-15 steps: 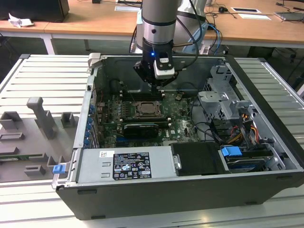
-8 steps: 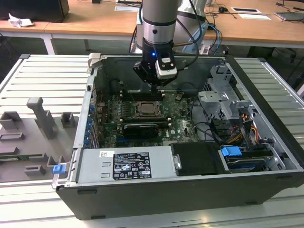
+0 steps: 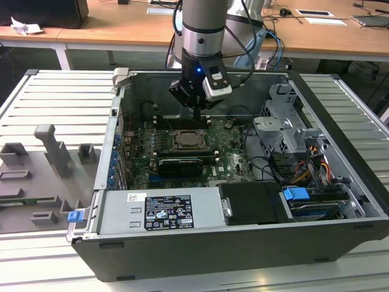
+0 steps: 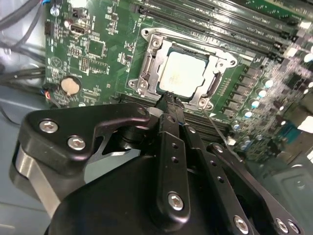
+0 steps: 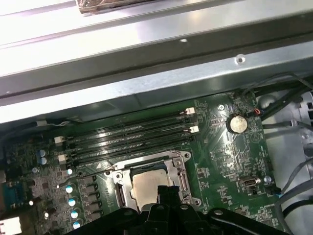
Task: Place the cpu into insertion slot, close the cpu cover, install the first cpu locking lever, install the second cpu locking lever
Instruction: 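Install the first cpu locking lever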
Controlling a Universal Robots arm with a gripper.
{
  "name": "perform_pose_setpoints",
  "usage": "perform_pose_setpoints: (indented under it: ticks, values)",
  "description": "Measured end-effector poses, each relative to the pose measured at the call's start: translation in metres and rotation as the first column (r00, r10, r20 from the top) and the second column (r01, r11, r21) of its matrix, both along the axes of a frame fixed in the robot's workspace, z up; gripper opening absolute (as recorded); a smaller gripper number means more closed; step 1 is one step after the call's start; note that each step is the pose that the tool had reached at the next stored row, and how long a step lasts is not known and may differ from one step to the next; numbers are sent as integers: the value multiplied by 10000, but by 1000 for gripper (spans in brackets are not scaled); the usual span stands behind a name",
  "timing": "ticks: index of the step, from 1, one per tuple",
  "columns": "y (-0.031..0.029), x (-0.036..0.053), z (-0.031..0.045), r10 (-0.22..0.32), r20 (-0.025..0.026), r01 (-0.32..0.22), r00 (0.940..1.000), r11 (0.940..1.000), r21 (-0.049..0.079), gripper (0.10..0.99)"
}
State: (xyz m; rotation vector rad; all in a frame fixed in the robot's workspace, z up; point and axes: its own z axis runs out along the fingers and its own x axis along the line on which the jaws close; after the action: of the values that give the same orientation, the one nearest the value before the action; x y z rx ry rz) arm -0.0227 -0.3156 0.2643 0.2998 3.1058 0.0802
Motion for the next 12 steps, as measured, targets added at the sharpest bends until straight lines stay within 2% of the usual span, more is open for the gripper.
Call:
perform_pose_setpoints:
  ticks: [8,12]
  values:
    - [0,-49,-10,888,-1,-888,9961,9961,-1,106]
    - [0,-55,-15,1521,0,-1521,9884,9884,-1,106]
